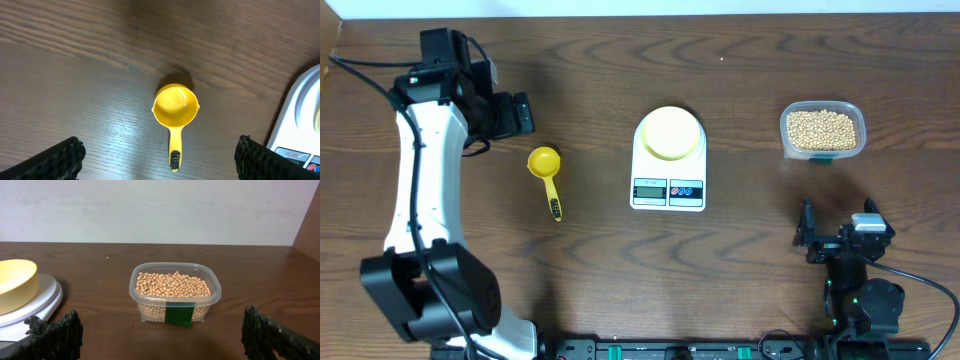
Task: Scoop item into bowl and weigh 50g on scale
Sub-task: 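Lower the open left gripper down onto the yellow scoop's cup rim, then close the left gripper on the yellow scoop's cup rim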
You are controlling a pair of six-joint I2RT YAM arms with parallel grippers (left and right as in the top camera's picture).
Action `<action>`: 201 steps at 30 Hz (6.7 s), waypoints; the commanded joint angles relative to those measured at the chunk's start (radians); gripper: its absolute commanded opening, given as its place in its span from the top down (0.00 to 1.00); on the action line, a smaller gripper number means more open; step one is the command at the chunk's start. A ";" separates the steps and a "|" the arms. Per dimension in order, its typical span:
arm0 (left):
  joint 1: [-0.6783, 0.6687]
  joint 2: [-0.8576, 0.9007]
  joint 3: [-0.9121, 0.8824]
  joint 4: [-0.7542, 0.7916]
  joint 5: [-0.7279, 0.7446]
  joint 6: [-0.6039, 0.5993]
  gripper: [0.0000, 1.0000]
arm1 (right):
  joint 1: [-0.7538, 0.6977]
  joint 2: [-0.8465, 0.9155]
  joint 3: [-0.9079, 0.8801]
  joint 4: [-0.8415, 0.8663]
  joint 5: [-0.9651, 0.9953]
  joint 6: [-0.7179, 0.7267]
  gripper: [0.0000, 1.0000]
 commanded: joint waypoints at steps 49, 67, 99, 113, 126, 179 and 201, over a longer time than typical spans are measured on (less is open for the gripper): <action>0.005 0.201 -0.125 0.058 -0.017 0.009 0.03 | -0.005 -0.006 -0.002 -0.005 0.001 0.013 0.01; 0.005 0.202 -0.225 0.182 -0.023 0.009 0.02 | -0.005 -0.006 -0.002 -0.005 0.001 0.013 0.01; 0.005 0.202 -0.269 0.274 -0.039 0.009 0.03 | -0.005 -0.006 -0.002 -0.005 0.001 0.013 0.01; 0.005 0.202 -0.271 0.275 -0.039 0.009 0.02 | -0.005 -0.006 -0.002 -0.005 0.001 0.013 0.01; 0.005 0.202 -0.271 0.295 -0.039 0.009 0.02 | -0.005 -0.006 -0.002 -0.005 0.001 0.013 0.01; 0.005 0.207 -0.367 0.384 -0.040 0.009 0.02 | -0.005 -0.006 -0.002 -0.005 0.001 0.013 0.01; 0.005 0.206 -0.368 0.383 -0.039 0.009 0.02 | -0.005 -0.006 -0.002 -0.005 0.001 0.013 0.01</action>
